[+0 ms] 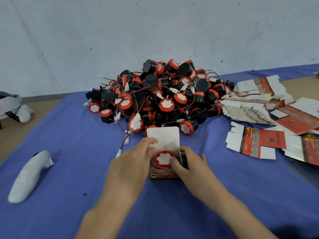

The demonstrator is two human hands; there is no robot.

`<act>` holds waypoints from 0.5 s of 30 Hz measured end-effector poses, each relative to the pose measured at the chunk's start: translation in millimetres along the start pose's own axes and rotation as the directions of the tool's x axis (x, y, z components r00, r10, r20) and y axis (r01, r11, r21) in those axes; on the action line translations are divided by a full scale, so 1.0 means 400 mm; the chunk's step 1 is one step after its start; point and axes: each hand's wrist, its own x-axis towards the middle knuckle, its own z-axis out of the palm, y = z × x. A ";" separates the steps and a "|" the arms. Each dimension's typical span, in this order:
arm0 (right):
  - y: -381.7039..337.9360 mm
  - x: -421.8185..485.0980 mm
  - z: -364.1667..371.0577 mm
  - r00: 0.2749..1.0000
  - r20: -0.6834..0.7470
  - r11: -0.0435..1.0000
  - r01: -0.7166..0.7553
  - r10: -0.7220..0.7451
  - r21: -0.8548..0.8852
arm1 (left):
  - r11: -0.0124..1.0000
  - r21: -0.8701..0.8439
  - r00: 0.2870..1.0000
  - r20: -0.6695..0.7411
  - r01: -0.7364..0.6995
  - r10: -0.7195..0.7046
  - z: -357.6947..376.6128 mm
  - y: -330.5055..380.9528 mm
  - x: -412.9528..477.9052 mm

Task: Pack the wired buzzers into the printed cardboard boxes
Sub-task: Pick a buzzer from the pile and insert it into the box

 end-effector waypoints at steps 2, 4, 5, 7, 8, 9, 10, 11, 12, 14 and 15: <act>0.003 0.002 0.002 1.000 -0.006 1.000 0.004 -0.004 -0.008 | 0.997 0.060 0.999 -0.014 -0.039 0.040 -0.002 -0.004 0.003; 0.005 0.004 0.006 1.000 -0.006 1.000 0.010 -0.010 -0.014 | 0.994 0.085 0.998 -0.012 -0.067 0.068 0.000 -0.005 0.009; 0.006 0.005 0.007 1.000 -0.009 1.000 0.011 -0.011 -0.018 | 0.994 0.085 0.997 -0.013 -0.073 0.075 0.002 -0.005 0.012; 0.007 0.005 0.009 1.000 -0.013 0.999 0.014 -0.015 -0.029 | 0.992 0.050 0.991 -0.057 -0.117 0.120 0.005 -0.006 0.013; 0.008 0.006 0.009 1.000 -0.012 0.999 0.016 -0.016 -0.033 | 0.989 0.031 0.985 -0.096 -0.143 0.145 0.007 -0.005 0.014; 0.008 0.006 0.009 1.000 -0.010 0.999 0.015 -0.015 -0.035 | 0.988 0.008 0.978 -0.137 -0.157 0.157 0.008 -0.003 0.015; 0.009 0.007 0.009 1.000 -0.009 0.999 0.014 -0.014 -0.035 | 0.987 -0.021 0.974 -0.168 -0.158 0.152 0.008 -0.003 0.017; 0.009 0.007 0.009 1.000 -0.008 0.999 0.014 -0.014 -0.035 | 0.987 -0.051 0.972 -0.187 -0.154 0.142 0.008 -0.003 0.019; 0.010 0.007 0.009 1.000 -0.011 0.999 0.016 -0.017 -0.038 | 0.986 -0.071 0.971 -0.196 -0.153 0.137 0.009 -0.004 0.021; 0.011 0.006 0.008 1.000 -0.014 0.999 0.018 -0.018 -0.045 | 0.985 -0.057 0.972 -0.182 -0.163 0.150 0.009 -0.008 0.021; 0.011 0.005 0.007 1.000 -0.012 0.999 0.017 -0.018 -0.045 | 0.984 -0.027 0.974 -0.154 -0.174 0.168 0.009 -0.011 0.020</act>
